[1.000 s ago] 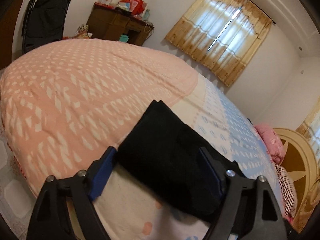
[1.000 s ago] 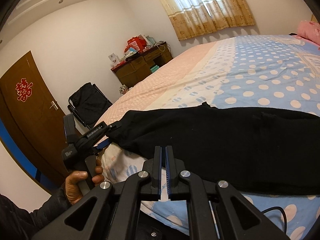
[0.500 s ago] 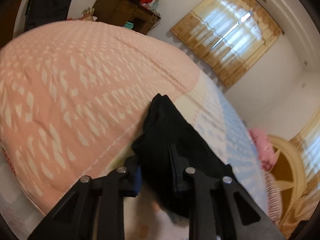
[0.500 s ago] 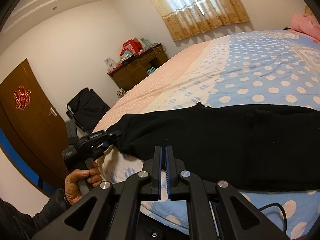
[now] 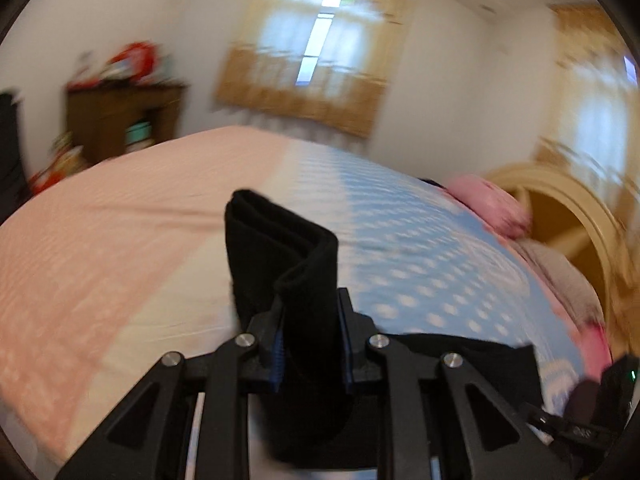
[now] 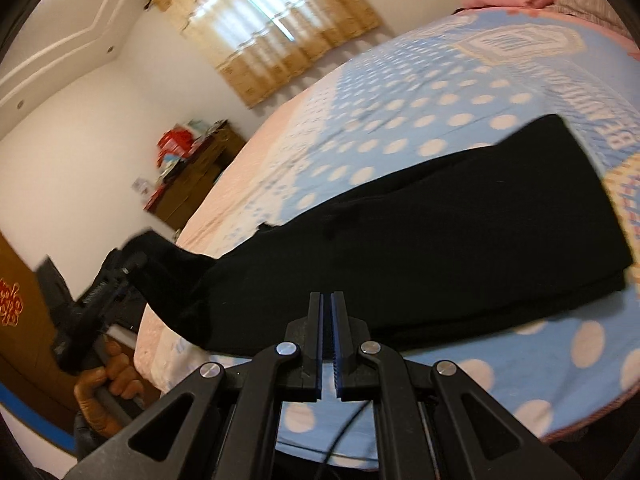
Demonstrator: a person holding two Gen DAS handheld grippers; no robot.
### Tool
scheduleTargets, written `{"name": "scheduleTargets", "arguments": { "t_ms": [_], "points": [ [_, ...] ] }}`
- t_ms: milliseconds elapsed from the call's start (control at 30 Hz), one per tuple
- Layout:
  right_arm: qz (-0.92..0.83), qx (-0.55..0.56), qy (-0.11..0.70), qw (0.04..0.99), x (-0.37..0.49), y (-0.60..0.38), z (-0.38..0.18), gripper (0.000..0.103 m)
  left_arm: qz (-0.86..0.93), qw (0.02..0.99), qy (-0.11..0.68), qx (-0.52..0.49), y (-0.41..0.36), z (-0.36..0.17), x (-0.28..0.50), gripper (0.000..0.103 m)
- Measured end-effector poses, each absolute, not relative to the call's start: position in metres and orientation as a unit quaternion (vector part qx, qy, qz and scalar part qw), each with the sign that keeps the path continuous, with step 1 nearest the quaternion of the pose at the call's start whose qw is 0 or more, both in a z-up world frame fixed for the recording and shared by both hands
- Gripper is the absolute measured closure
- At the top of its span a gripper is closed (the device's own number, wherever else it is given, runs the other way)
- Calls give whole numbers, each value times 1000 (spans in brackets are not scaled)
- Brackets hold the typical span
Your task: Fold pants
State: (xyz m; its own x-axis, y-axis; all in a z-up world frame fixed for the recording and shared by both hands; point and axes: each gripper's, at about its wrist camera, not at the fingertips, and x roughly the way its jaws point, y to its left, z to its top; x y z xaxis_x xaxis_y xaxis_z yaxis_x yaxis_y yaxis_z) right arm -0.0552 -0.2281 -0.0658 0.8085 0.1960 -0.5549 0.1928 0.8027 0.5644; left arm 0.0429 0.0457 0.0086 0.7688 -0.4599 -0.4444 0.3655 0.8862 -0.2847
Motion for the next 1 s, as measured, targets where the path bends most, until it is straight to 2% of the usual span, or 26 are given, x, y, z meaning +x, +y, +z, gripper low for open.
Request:
{"name": "scheduleTargets", "arguments": {
  "t_ms": [133,300,467,567,600,633,667,700,733,867,1000],
  "points": [
    [-18,318,296,900,-65,-243,-64,99,-306,914,264,-49,-11,7,25,81],
    [-33,313,285,905,-67,-256,-65,99,-364,882,299,22,-70,-26,9,81],
    [-7,340,280,898,-56,-263,-71,99,-369,856,358,56,-83,-57,12,80],
    [15,345,274,898,-45,-261,-70,98,-371,856,354,67,-78,-49,4,66],
    [27,347,272,897,-41,-259,-69,95,-372,854,358,71,-77,-46,3,49],
    [42,352,270,895,-37,-258,-68,79,-372,852,361,76,-74,-43,2,30],
    [56,360,270,891,-32,-257,-67,65,-370,853,358,79,-68,-39,2,25],
    [69,372,268,886,-28,-256,-68,38,-369,857,351,80,-65,-38,0,23],
    [74,381,263,883,-27,-256,-68,31,-369,861,341,81,-63,-35,-3,23],
    [66,385,274,879,-20,-251,-76,31,-334,883,319,78,-36,-21,5,23],
    [56,354,298,885,-7,-239,-81,31,-247,909,335,28,2,-18,33,22]
  ]
}}
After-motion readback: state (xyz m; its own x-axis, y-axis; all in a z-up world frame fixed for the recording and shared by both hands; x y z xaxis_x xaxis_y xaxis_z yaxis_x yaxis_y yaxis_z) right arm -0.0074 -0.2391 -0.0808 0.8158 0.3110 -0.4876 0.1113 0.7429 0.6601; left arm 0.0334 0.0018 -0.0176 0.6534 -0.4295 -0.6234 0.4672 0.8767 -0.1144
